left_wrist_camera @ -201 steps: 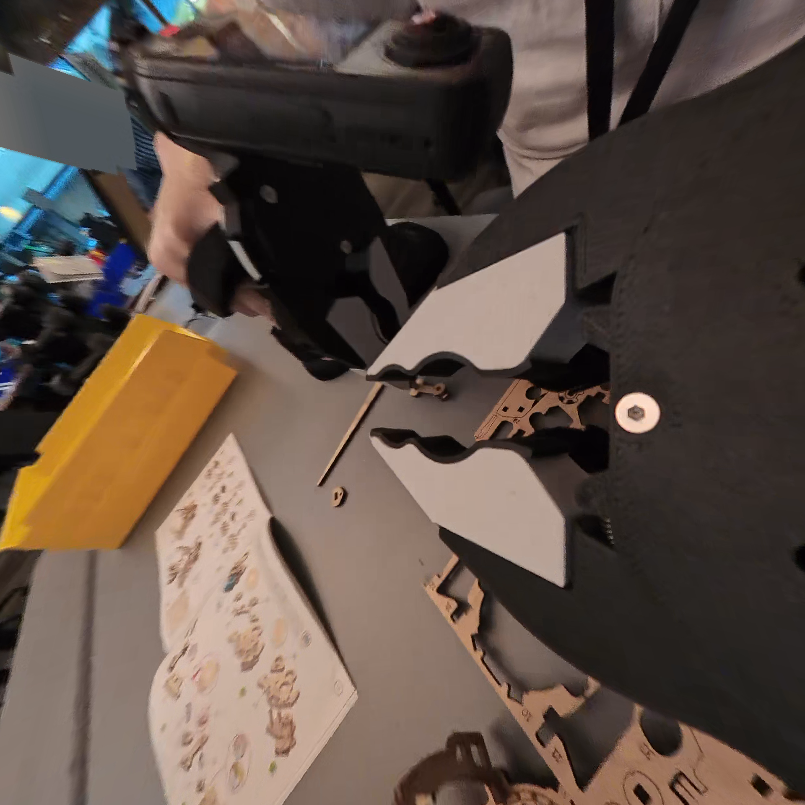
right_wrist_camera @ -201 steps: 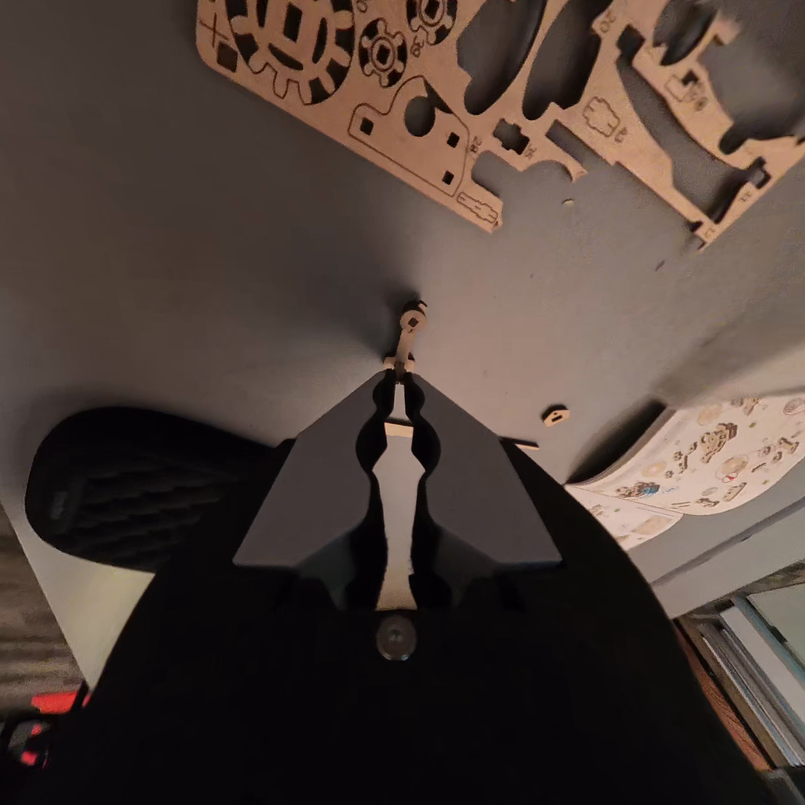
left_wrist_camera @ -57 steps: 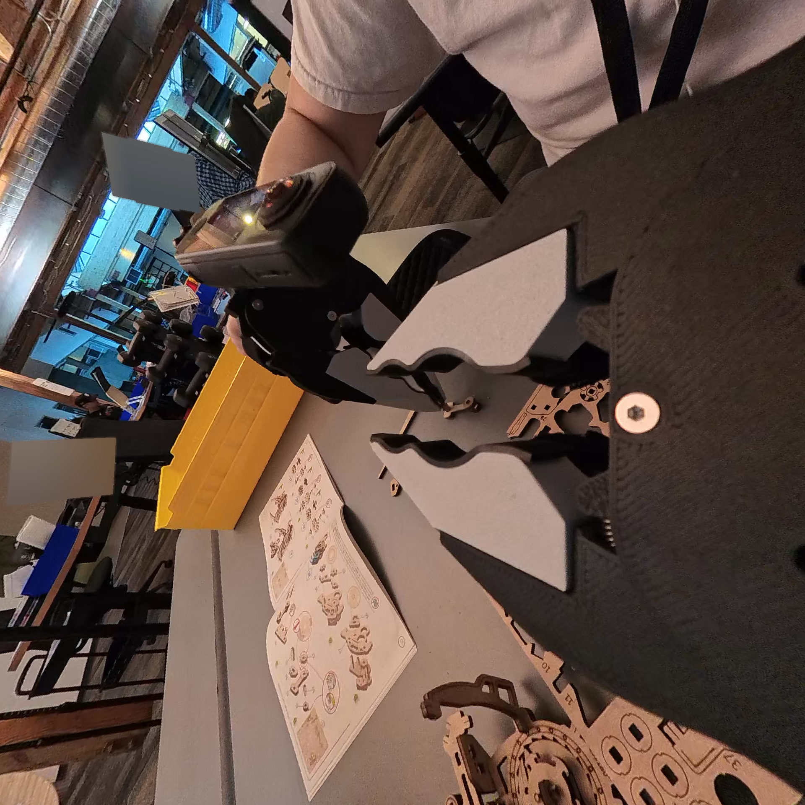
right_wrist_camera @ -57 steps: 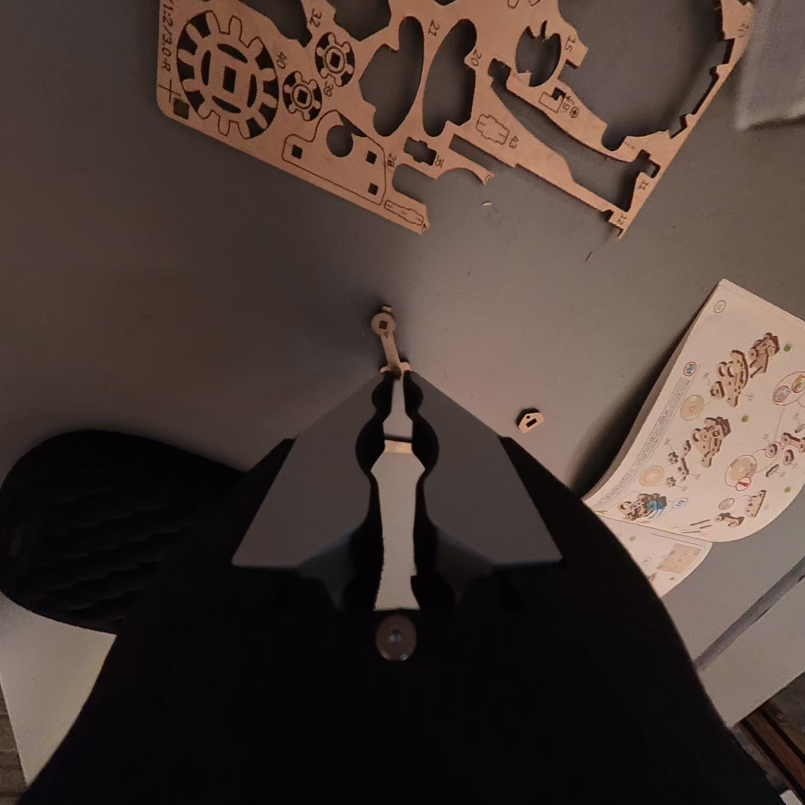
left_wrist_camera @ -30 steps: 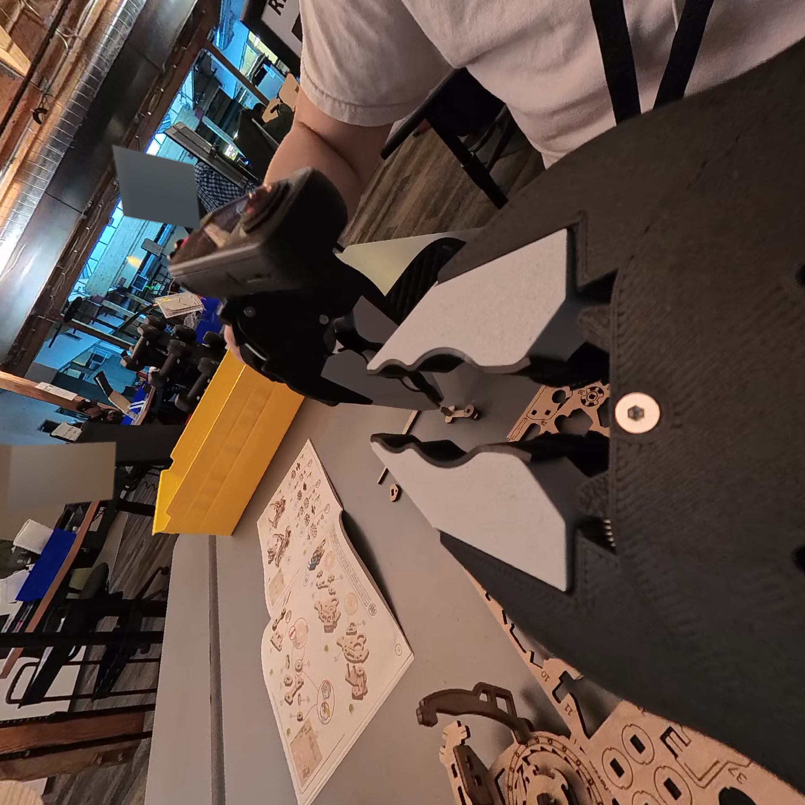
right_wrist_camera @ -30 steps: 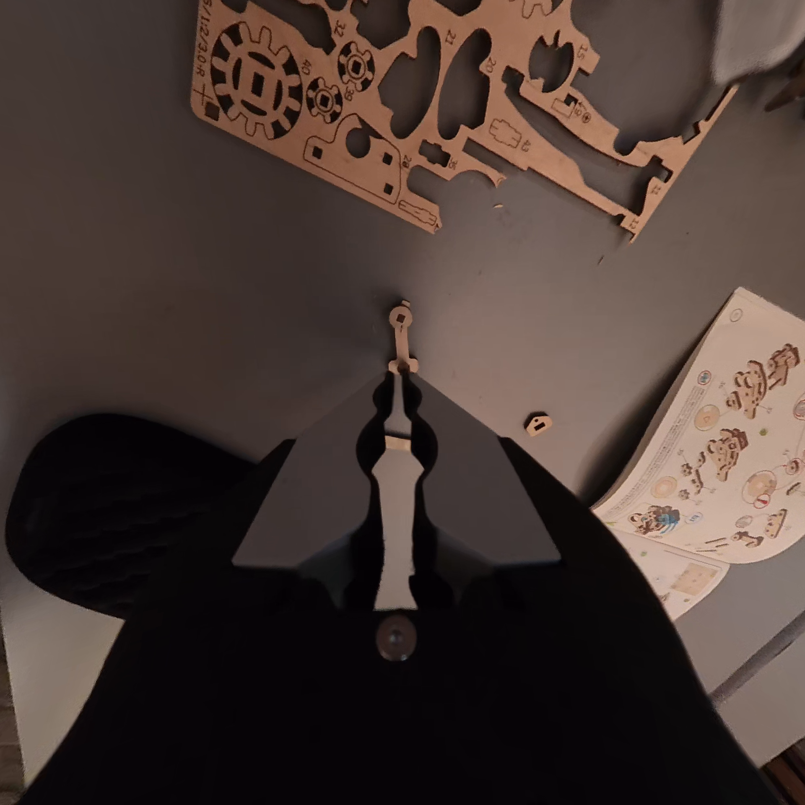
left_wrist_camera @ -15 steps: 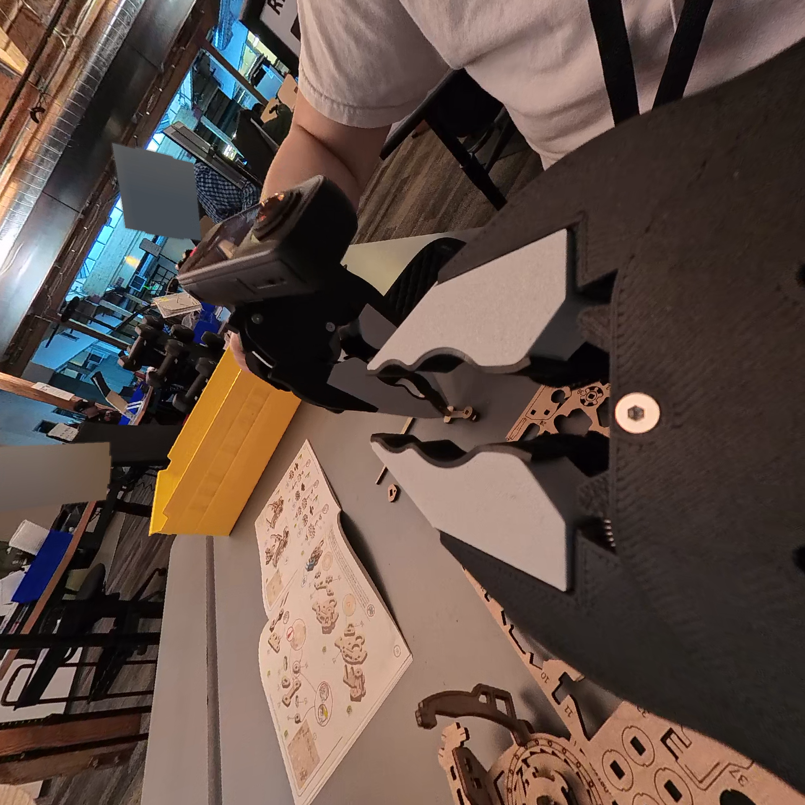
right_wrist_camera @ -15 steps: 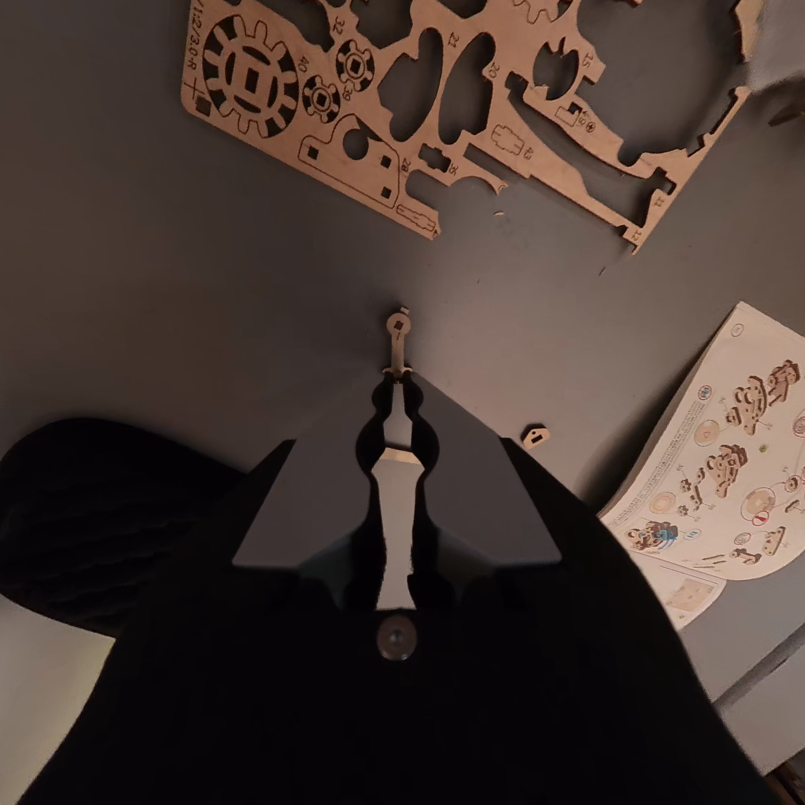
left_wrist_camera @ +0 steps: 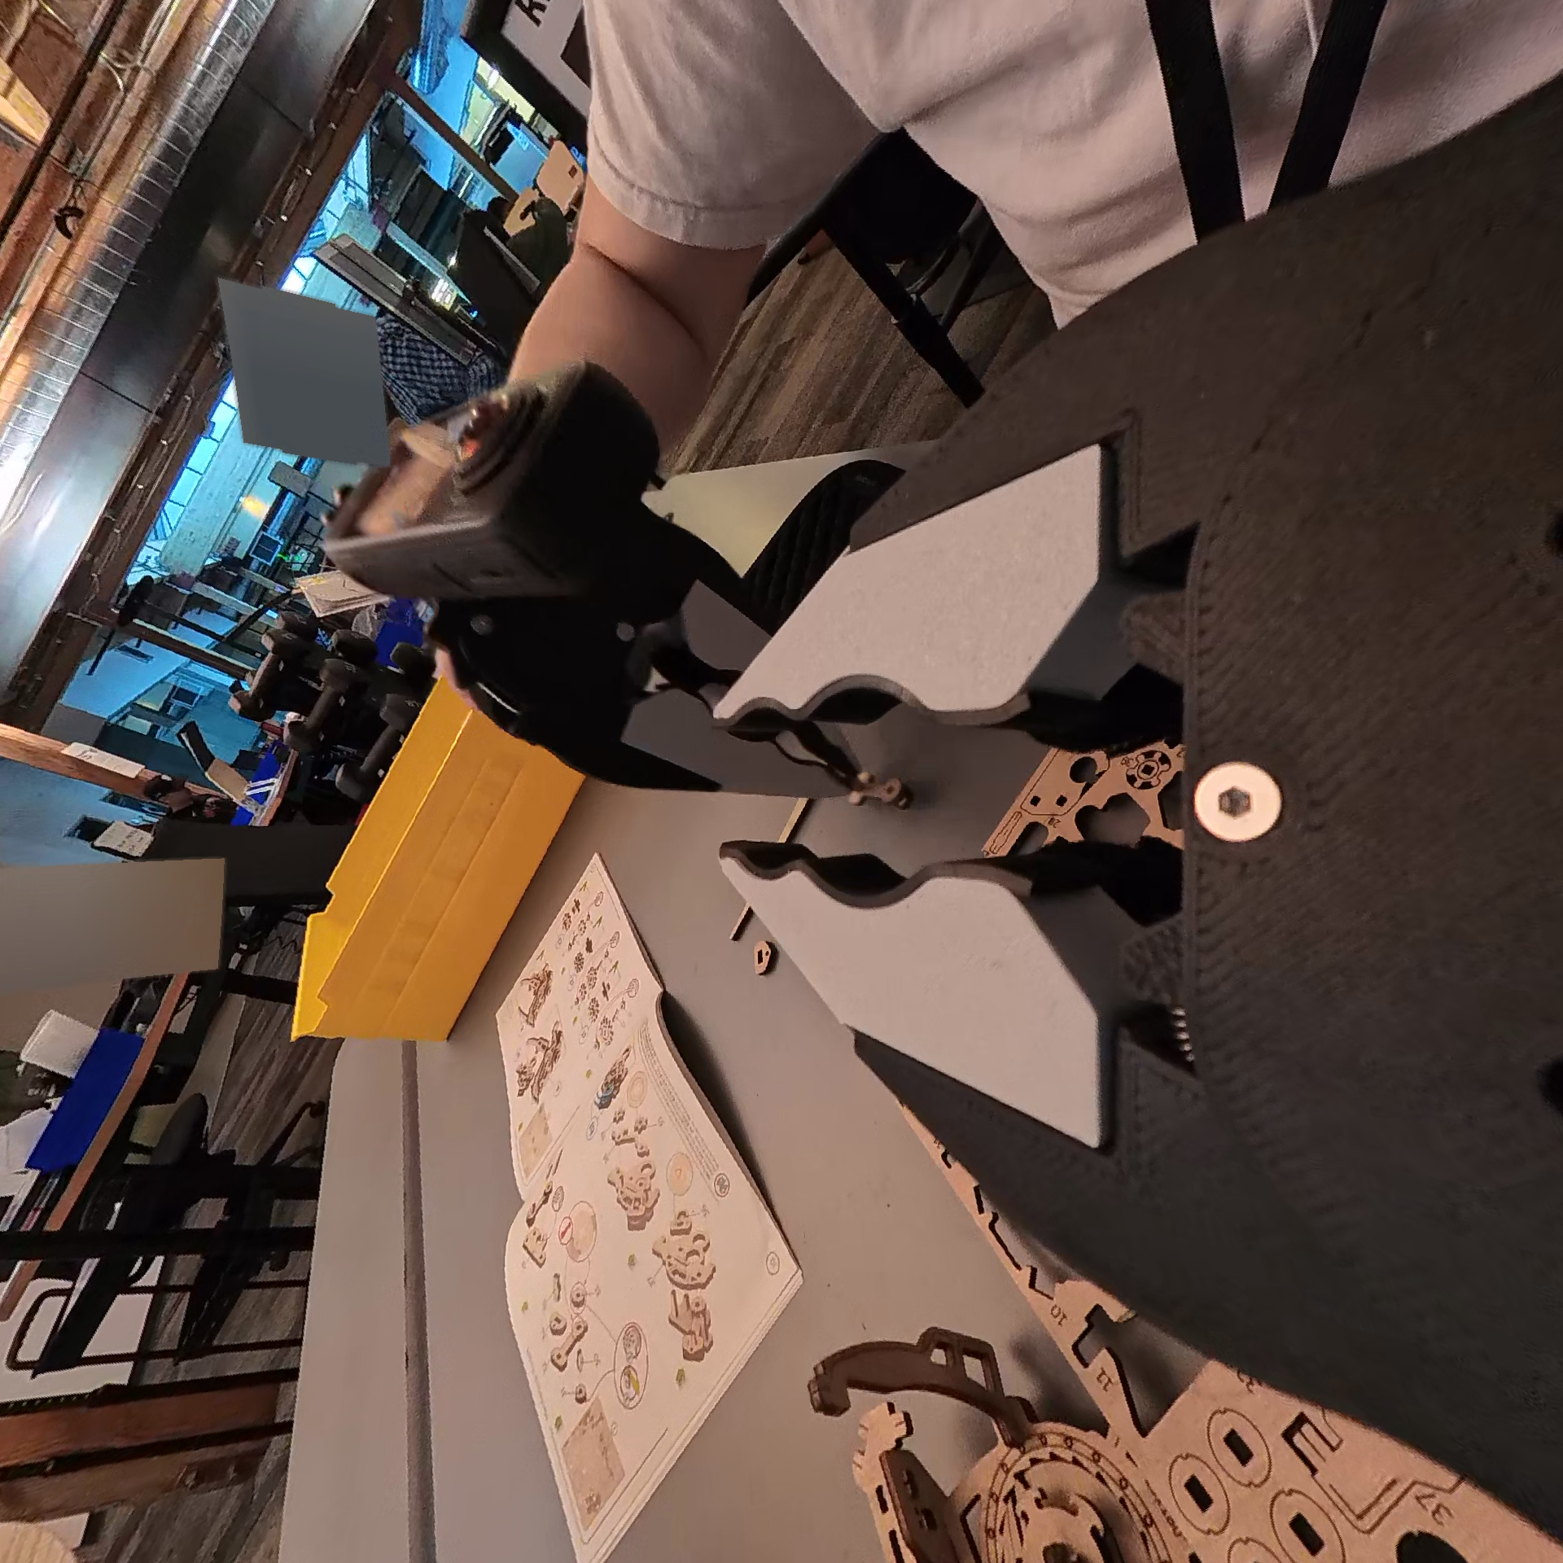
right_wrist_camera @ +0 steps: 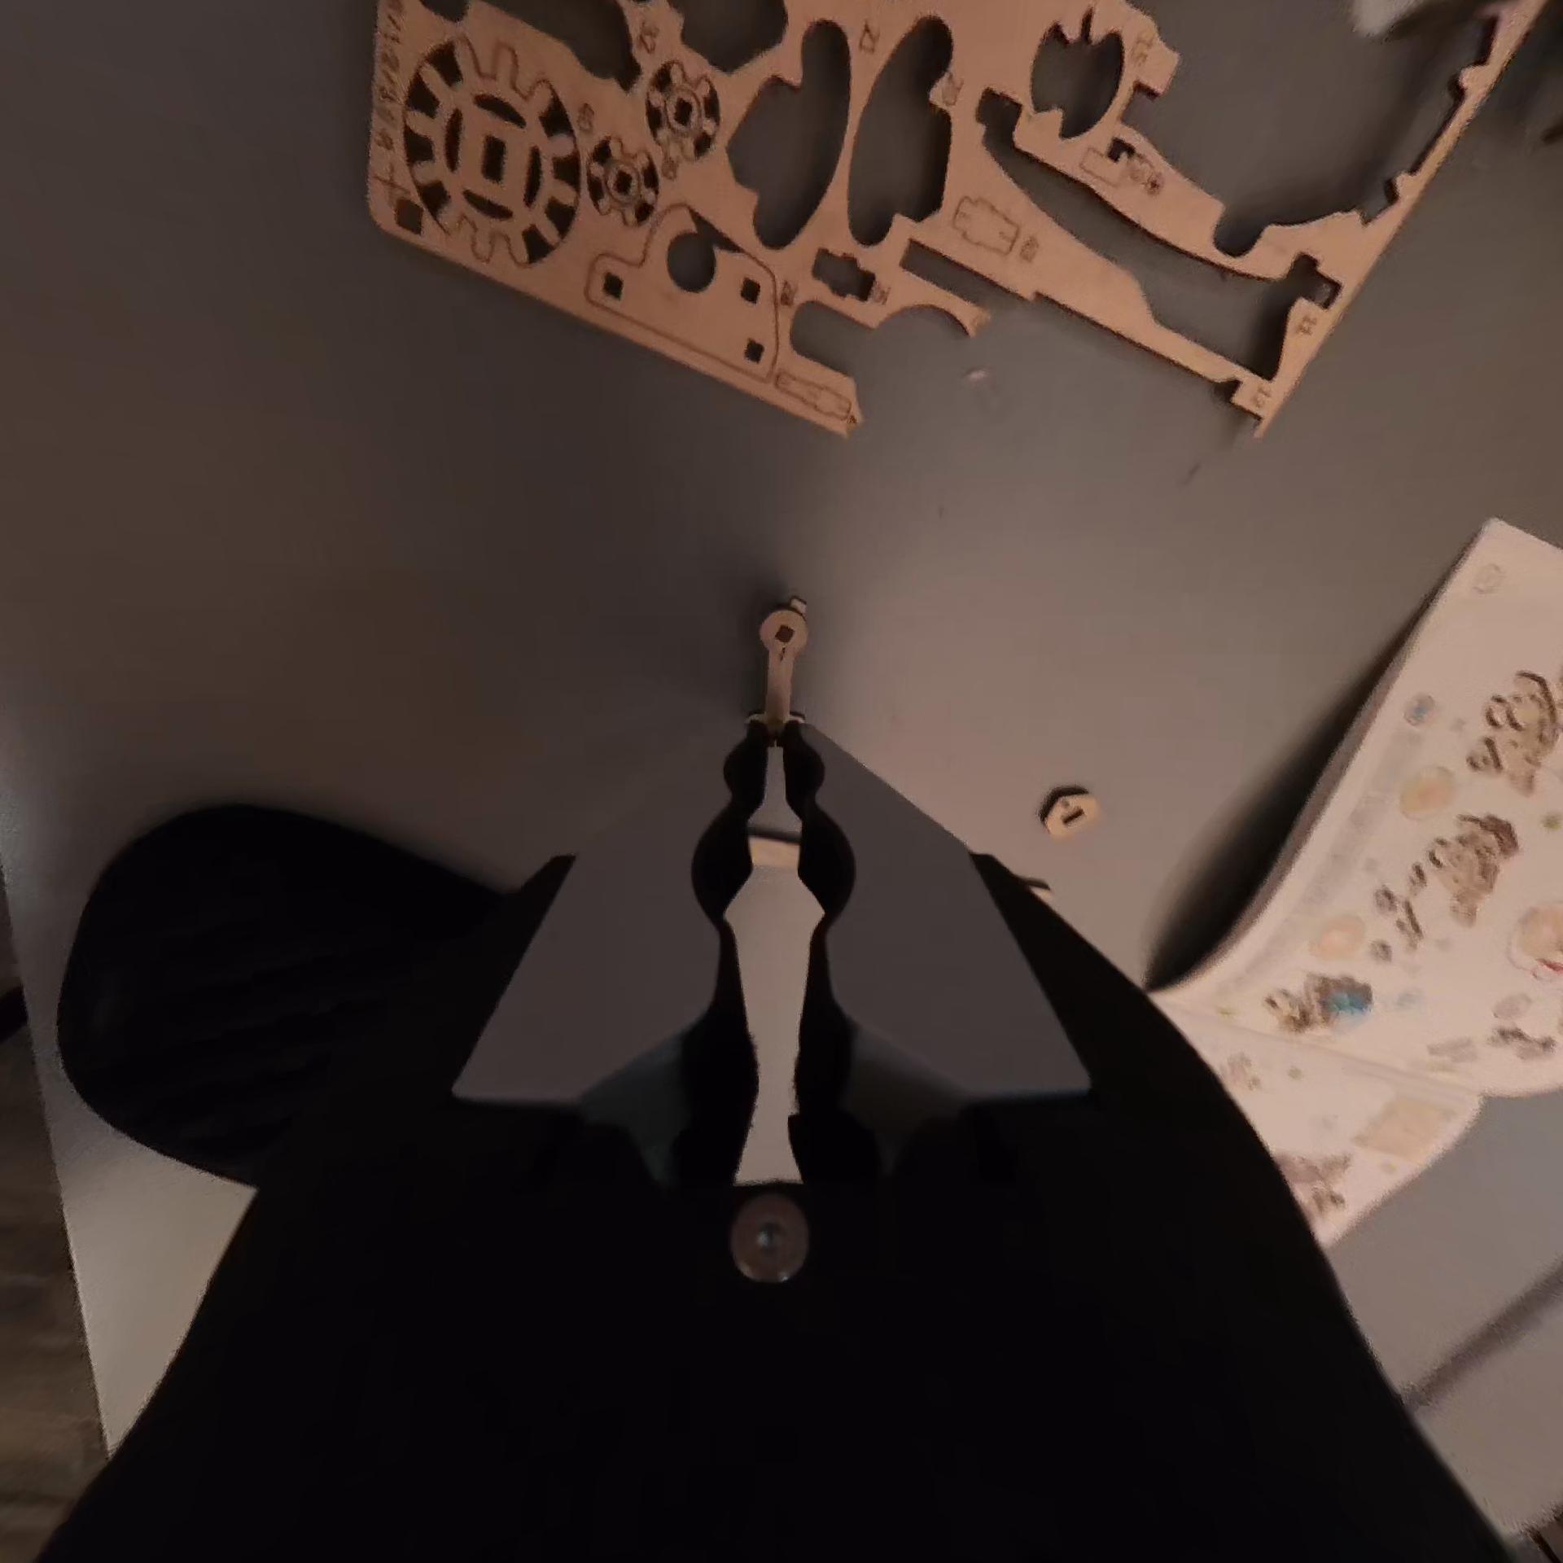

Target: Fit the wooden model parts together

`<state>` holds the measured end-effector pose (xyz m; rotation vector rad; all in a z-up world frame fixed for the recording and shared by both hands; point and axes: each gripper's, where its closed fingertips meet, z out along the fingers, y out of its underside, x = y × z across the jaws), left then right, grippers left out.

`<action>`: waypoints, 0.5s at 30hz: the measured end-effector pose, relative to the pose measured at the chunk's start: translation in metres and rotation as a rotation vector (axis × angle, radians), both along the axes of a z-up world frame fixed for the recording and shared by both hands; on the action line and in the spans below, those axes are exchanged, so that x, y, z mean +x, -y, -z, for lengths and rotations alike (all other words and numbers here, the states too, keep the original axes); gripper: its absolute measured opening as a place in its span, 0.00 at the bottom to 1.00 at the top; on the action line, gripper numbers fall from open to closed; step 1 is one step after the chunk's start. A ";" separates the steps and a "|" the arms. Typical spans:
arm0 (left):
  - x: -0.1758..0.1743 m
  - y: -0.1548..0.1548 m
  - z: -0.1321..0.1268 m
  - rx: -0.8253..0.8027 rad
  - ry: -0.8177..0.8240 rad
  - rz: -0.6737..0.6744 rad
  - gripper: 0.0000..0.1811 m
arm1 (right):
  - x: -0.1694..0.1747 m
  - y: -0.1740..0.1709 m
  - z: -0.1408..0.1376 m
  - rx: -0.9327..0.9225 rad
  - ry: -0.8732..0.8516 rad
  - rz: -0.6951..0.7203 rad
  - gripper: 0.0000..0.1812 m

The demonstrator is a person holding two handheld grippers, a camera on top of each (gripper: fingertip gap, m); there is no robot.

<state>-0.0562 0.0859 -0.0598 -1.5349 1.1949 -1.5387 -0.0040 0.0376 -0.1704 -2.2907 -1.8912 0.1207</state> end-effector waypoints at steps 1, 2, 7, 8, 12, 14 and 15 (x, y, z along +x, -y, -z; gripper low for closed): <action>0.000 0.000 0.000 -0.002 -0.001 0.000 0.13 | 0.002 -0.001 -0.004 0.021 0.013 -0.004 0.01; 0.000 0.000 0.000 -0.004 0.000 0.001 0.13 | -0.001 0.000 -0.009 0.030 -0.008 -0.003 0.01; 0.001 0.001 0.001 0.004 -0.008 0.002 0.13 | 0.003 0.004 0.001 -0.016 0.005 0.014 0.01; 0.001 0.000 0.002 0.005 -0.011 0.000 0.13 | 0.007 0.001 -0.004 0.015 0.031 0.012 0.01; 0.002 0.000 0.001 -0.003 -0.005 0.002 0.13 | 0.009 0.007 0.008 -0.038 0.049 0.022 0.03; 0.002 0.001 0.003 0.003 -0.013 0.003 0.13 | 0.006 0.004 -0.002 -0.001 0.033 0.013 0.01; 0.002 0.001 0.003 0.005 -0.016 0.002 0.13 | 0.008 0.002 -0.006 0.019 0.047 0.013 0.01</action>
